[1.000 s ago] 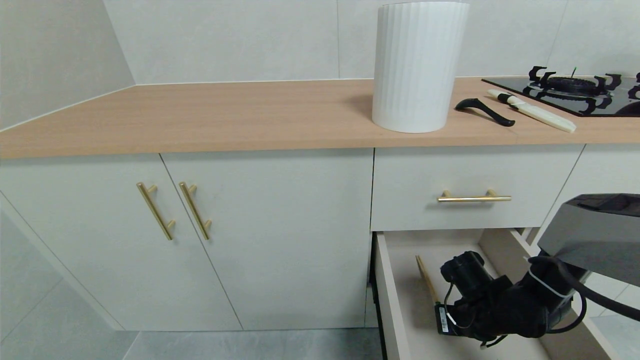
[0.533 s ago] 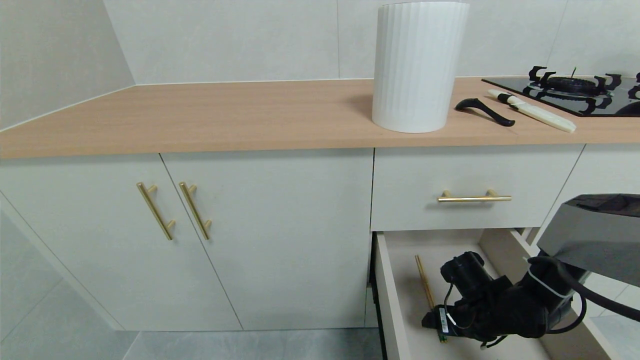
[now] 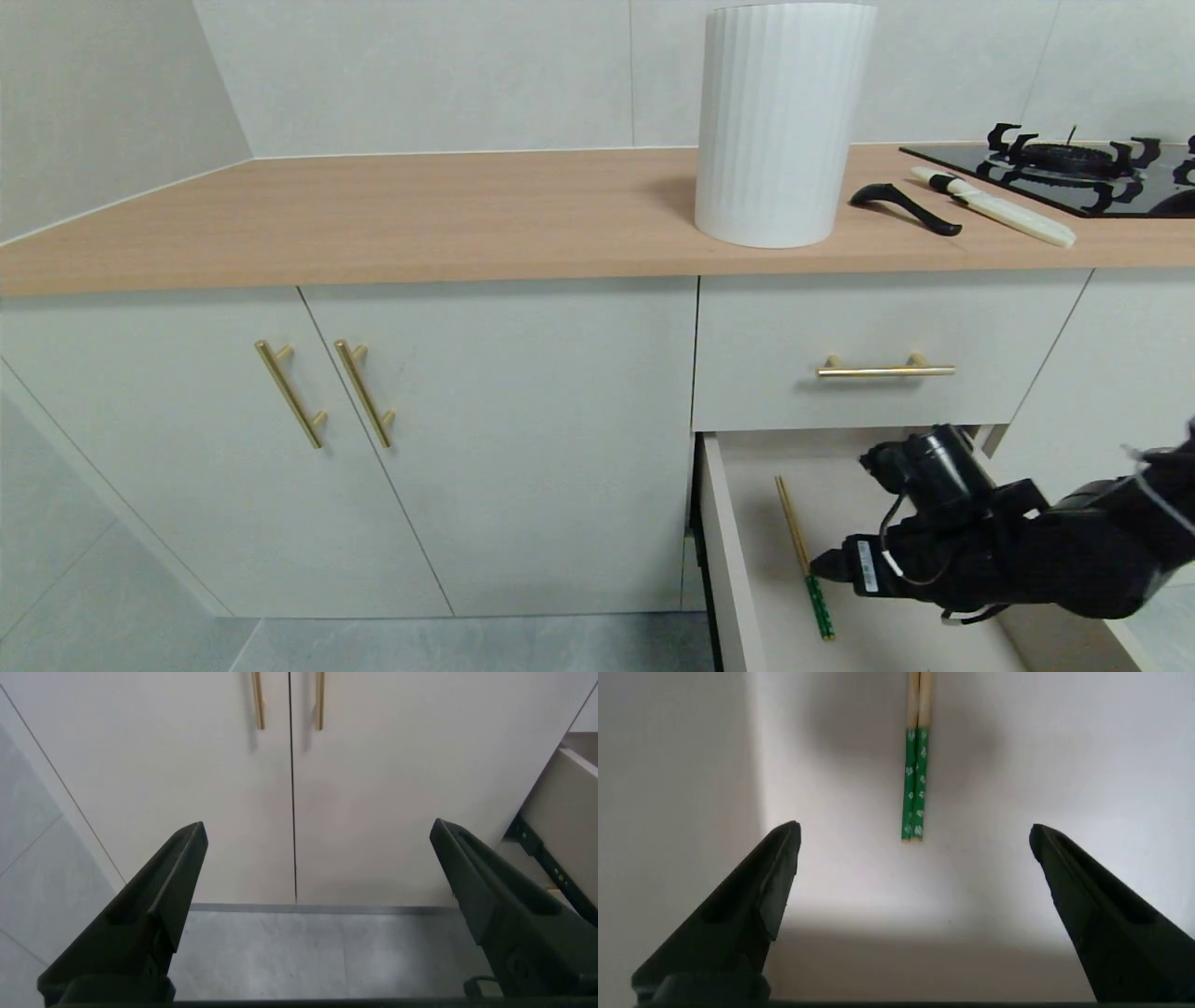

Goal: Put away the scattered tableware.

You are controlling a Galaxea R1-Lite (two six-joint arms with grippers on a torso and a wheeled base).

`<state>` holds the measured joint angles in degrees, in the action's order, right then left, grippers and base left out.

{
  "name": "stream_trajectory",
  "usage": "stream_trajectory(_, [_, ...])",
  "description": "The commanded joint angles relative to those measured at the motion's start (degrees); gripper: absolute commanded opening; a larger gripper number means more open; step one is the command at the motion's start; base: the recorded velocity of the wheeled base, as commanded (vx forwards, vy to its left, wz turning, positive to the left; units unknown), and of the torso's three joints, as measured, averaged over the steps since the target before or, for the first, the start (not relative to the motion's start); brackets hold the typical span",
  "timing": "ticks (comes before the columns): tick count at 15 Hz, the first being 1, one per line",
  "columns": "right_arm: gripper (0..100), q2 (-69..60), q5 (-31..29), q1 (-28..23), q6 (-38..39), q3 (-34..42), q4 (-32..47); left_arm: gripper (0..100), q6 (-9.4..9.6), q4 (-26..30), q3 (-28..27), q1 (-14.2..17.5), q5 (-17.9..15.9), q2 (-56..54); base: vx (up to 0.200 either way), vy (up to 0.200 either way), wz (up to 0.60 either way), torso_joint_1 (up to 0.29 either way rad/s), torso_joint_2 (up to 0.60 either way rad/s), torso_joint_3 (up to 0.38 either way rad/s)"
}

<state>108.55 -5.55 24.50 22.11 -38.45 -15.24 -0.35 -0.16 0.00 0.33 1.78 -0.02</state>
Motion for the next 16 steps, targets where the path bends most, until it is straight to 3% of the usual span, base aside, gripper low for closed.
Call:
stream_trajectory(1, [100,-22.9,1.8,-3.8,-4.3,-2.2,12.2,100,-0.09,0.0,0.0,0.0,0.1,0.0,0.0,0.0,0.0,0.0,0.0,0.0])
stream_trajectory(3, [100,-31.0,4.4,-6.4,-9.5,-3.0,16.6,100,0.0,0.0,0.0,0.0,0.0,0.0,0.0,0.0,0.0,0.0,0.0,0.0])
stream_trajectory(6, [100,-34.6,4.2,-8.1,-11.2,-3.2,16.4,100,-0.09,0.0,0.0,0.0,0.0,0.0,0.0,0.0,0.0,0.0,0.0,0.0])
stream_trajectory(16, [100,-36.0,3.6,-8.5,-14.7,-2.2,15.2,100,-0.09,0.0,0.0,0.0,0.0,0.0,0.0,0.0,0.0,0.0,0.0,0.0])
